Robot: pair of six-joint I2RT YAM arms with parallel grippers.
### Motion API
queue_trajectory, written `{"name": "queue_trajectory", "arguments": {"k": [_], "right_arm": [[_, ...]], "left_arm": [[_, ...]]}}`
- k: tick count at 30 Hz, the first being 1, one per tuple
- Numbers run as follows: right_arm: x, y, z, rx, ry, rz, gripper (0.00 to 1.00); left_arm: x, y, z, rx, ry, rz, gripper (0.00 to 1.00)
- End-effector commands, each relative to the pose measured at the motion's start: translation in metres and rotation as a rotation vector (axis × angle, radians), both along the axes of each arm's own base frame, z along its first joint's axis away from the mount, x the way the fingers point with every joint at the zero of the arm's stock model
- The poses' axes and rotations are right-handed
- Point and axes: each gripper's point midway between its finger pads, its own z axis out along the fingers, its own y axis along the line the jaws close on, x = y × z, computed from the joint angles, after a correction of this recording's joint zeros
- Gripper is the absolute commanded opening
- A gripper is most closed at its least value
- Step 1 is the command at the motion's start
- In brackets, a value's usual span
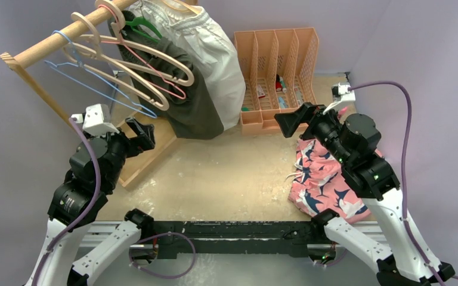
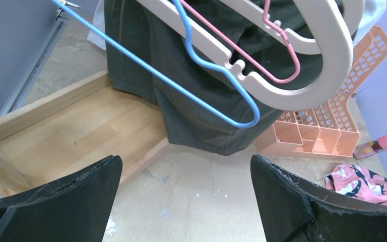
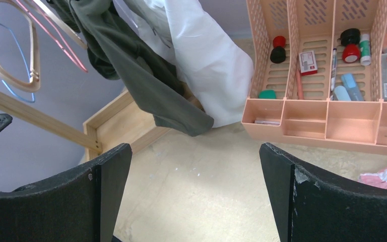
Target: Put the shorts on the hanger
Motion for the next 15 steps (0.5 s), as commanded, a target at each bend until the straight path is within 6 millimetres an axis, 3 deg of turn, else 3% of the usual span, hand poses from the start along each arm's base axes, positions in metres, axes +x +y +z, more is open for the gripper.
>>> {"name": "queue_trajectory", "arguments": {"k": [1, 7, 11, 15], "right_arm": [[-0.001, 0.001, 0.001, 0.020, 0.008, 0.003, 1.00], [0.011, 0.001, -0.042, 0.048, 0.181, -0.081, 1.00], [0.023, -0.025, -0.090, 0.071, 0.411, -0.340, 1.00], [0.021, -0.057, -0.137, 0.043, 0.613, -0.641, 1.00]], "left_arm": [[-0.002, -0.007, 0.012, -0.007, -0.064, -0.053, 0.98], [0.007, -0.037, -0.017, -0.080, -0.011, -0.157, 0.98], [0.011, -0.063, -0.049, -0.146, 0.038, -0.250, 0.97], [0.014, -0.076, -0.078, -0.180, 0.084, -0.286, 0.96]]}}
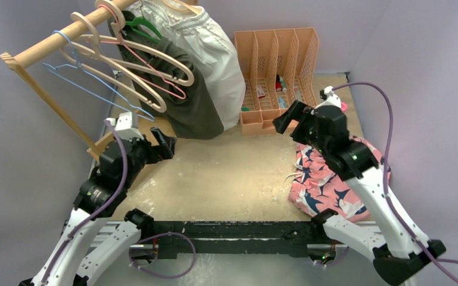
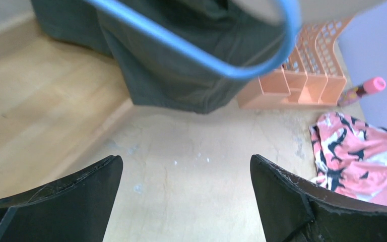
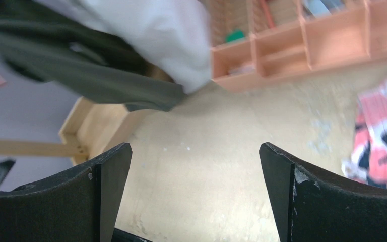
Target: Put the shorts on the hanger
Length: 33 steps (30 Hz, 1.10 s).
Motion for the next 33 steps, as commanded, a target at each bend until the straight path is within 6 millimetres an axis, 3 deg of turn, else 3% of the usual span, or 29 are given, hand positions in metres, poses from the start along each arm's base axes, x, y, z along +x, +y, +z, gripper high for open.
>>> {"name": "queue_trajectory", "arguments": {"k": [1, 7, 10, 12, 23, 28, 31, 33], "right_arm": [[-0.007, -0.049, -0.050, -0.053, 0.251, -0.413, 1.00], [-0.016, -0.094, -0.106, -0.159, 0.435, -0.695, 0.99], [-0.013, -0.124, -0.127, -0.161, 0.469, -0.791, 0.87], [-0.008, -0.133, -0.139, -0.153, 0.468, -0.802, 0.80], [0.006, -0.148, -0.210, -0.203, 0.583, -0.952, 0.78], [0.009, -0.153, -0.243, -0.219, 0.602, -0.975, 0.76], [0.014, -0.146, -0.256, -0.203, 0.616, -0.919, 0.71], [0.025, -0.137, -0.260, -0.197, 0.609, -0.828, 0.57]], "left_arm": [[0.004, -0.026, -0.006, -0.111, -0.021, -0.085, 0.96], [0.008, -0.017, -0.034, -0.027, 0.016, -0.051, 0.96], [0.009, -0.014, -0.039, -0.016, 0.016, -0.040, 0.96], [0.009, -0.015, -0.038, -0.021, 0.011, -0.045, 0.96], [0.006, -0.015, -0.032, -0.021, -0.008, -0.057, 0.96], [0.002, -0.006, -0.020, -0.034, -0.056, -0.021, 0.96], [-0.001, 0.002, -0.015, -0.044, -0.082, 0.015, 0.96], [-0.001, 0.005, -0.013, -0.046, -0.091, 0.029, 0.96]]}}
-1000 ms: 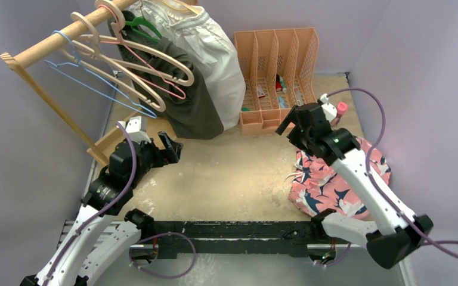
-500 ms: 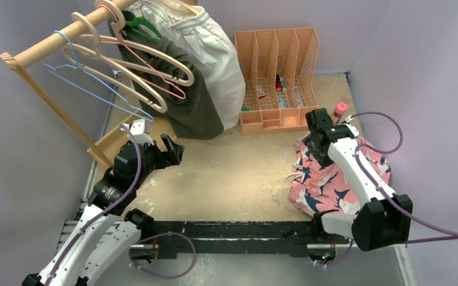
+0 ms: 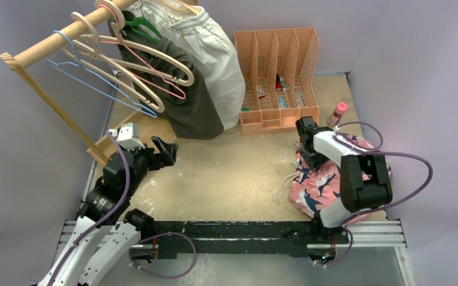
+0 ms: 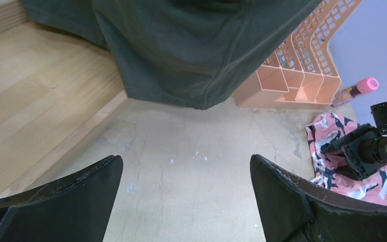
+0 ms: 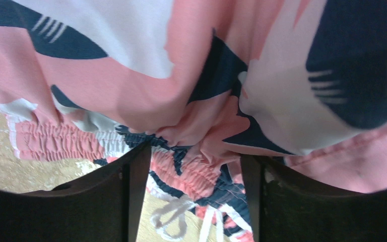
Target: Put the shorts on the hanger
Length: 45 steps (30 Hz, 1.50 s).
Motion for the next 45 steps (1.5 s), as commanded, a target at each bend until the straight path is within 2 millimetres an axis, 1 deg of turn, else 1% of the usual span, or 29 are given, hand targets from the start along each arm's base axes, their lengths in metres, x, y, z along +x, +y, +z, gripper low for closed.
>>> {"name": "queue_trajectory", "arguments": {"k": [1, 2, 3, 6, 7, 9, 11, 14, 16, 18, 20, 21, 24, 25, 26, 27, 30, 32, 34, 35, 36, 38, 40, 43, 45], "right_arm": [[0.030, 0.009, -0.001, 0.027, -0.086, 0.116, 0.45], [0.036, 0.012, 0.002, 0.028, -0.097, 0.170, 0.31], [0.041, 0.015, 0.005, 0.037, -0.112, 0.217, 0.22], [0.053, 0.028, 0.020, 0.066, -0.163, 0.376, 0.03], [0.056, 0.034, 0.026, 0.079, -0.184, 0.434, 0.00], [0.062, 0.048, 0.042, 0.109, -0.237, 0.565, 0.00], [0.066, 0.072, 0.059, 0.171, -0.298, 0.752, 0.00], [0.060, 0.109, 0.088, 0.234, -0.369, 1.027, 0.00], [0.050, 0.133, 0.112, 0.255, -0.421, 1.180, 0.00], [0.041, 0.155, 0.137, 0.265, -0.469, 1.289, 0.00], [0.026, 0.180, 0.160, 0.310, -0.520, 1.407, 0.00], [0.018, 0.192, 0.172, 0.341, -0.554, 1.462, 0.00], [-0.004, 0.222, 0.196, 0.449, -0.642, 1.580, 0.00], [-0.011, 0.230, 0.204, 0.484, -0.672, 1.608, 0.00], [-0.014, 0.238, 0.222, 0.503, -0.721, 1.633, 0.00], [-0.017, 0.244, 0.232, 0.524, -0.754, 1.646, 0.00], [-0.028, 0.257, 0.251, 0.605, -0.832, 1.676, 0.00], [-0.032, 0.262, 0.265, 0.644, -0.885, 1.672, 0.00], [-0.034, 0.264, 0.267, 0.683, -0.917, 1.650, 0.00], [-0.035, 0.265, 0.268, 0.705, -0.935, 1.637, 0.00], [-0.035, 0.267, 0.269, 0.726, -0.955, 1.632, 0.00], [-0.036, 0.271, 0.267, 0.772, -0.977, 1.617, 0.00], [-0.035, 0.273, 0.269, 0.794, -0.999, 1.603, 0.00], [-0.031, 0.273, 0.270, 0.799, -1.023, 1.578, 0.00], [-0.029, 0.274, 0.270, 0.813, -1.036, 1.561, 0.00]], "left_arm": [[0.002, 0.009, 0.017, -0.008, -0.072, 0.043, 0.96], [0.002, 0.009, 0.017, -0.008, -0.073, 0.045, 0.96], [0.003, 0.009, 0.016, -0.006, -0.070, 0.046, 0.96], [0.004, 0.007, 0.015, -0.004, -0.060, 0.043, 0.96], [0.005, 0.007, 0.014, -0.002, -0.058, 0.043, 0.95], [0.005, 0.007, 0.014, 0.001, -0.053, 0.042, 0.95], [0.005, 0.007, 0.014, -0.001, -0.054, 0.043, 0.94], [0.005, 0.006, 0.015, 0.001, -0.067, 0.035, 0.92], [0.003, -0.001, 0.017, 0.010, -0.083, -0.015, 0.90], [0.001, -0.013, 0.020, 0.017, -0.099, -0.097, 0.87], [0.000, -0.025, 0.022, 0.009, -0.104, -0.162, 0.81], [-0.001, -0.030, 0.023, 0.006, -0.109, -0.190, 0.80], [0.000, -0.044, 0.032, -0.015, -0.134, -0.260, 0.79], [-0.002, -0.051, 0.035, -0.029, -0.146, -0.297, 0.78], [-0.003, -0.059, 0.037, -0.047, -0.157, -0.337, 0.78], [-0.006, -0.068, 0.039, -0.071, -0.168, -0.385, 0.77], [-0.008, -0.085, 0.043, -0.152, -0.191, -0.459, 0.76], [-0.011, -0.096, 0.043, -0.207, -0.208, -0.511, 0.75], [-0.018, -0.111, 0.037, -0.243, -0.235, -0.611, 0.77], [-0.018, -0.116, 0.031, -0.251, -0.253, -0.642, 0.78], [-0.017, -0.119, 0.033, -0.281, -0.292, -0.651, 0.78], [-0.009, -0.121, 0.025, -0.321, -0.284, -0.630, 0.78], [-0.001, -0.121, 0.022, -0.346, -0.277, -0.595, 0.78], [0.004, -0.124, 0.018, -0.395, -0.278, -0.582, 0.78], [0.007, -0.130, 0.009, -0.407, -0.255, -0.586, 0.78]]}}
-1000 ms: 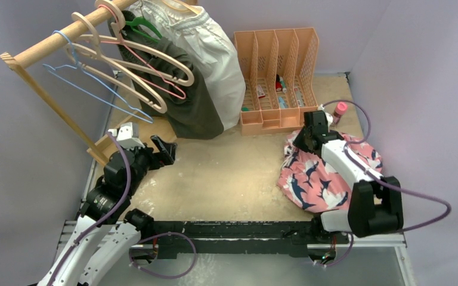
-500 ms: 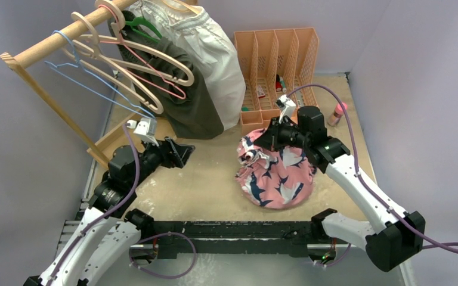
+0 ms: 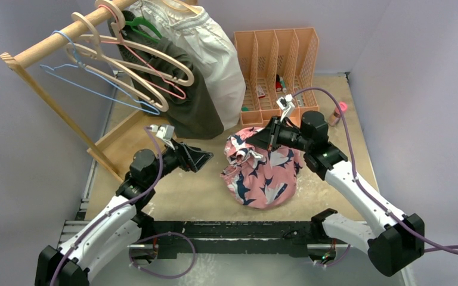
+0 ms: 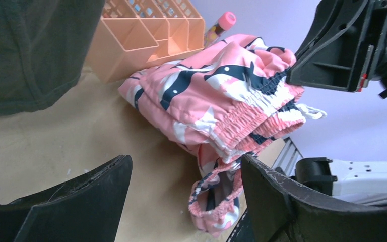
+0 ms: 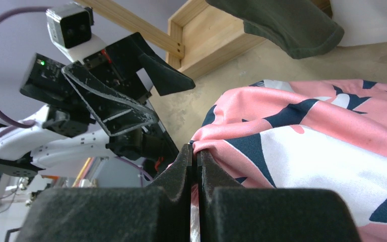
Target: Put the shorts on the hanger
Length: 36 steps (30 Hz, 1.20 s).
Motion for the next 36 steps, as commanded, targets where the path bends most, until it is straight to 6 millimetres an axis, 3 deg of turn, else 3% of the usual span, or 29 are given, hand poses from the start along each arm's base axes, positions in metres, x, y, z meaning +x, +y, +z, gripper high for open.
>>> {"name": "queue_trajectory", "arguments": {"k": [1, 13, 20, 26, 36], "right_arm": [[0.002, 0.008, 0.034, 0.131, -0.072, 0.012, 0.00], [0.005, 0.015, 0.023, 0.197, -0.021, 0.019, 0.00], [0.009, 0.016, 0.022, 0.199, -0.015, 0.010, 0.00], [0.007, 0.017, 0.016, 0.198, -0.004, 0.022, 0.00], [0.013, 0.022, -0.006, 0.140, 0.043, 0.025, 0.00]], "left_arm": [[0.004, -0.014, 0.037, -0.142, -0.110, -0.029, 0.79], [0.010, -0.051, 0.005, -0.078, -0.077, -0.058, 0.79], [0.012, -0.057, -0.017, -0.005, -0.045, -0.034, 0.79], [0.028, -0.053, -0.028, 0.035, -0.028, 0.062, 0.78], [0.042, -0.045, -0.018, 0.020, -0.038, 0.151, 0.58]]}}
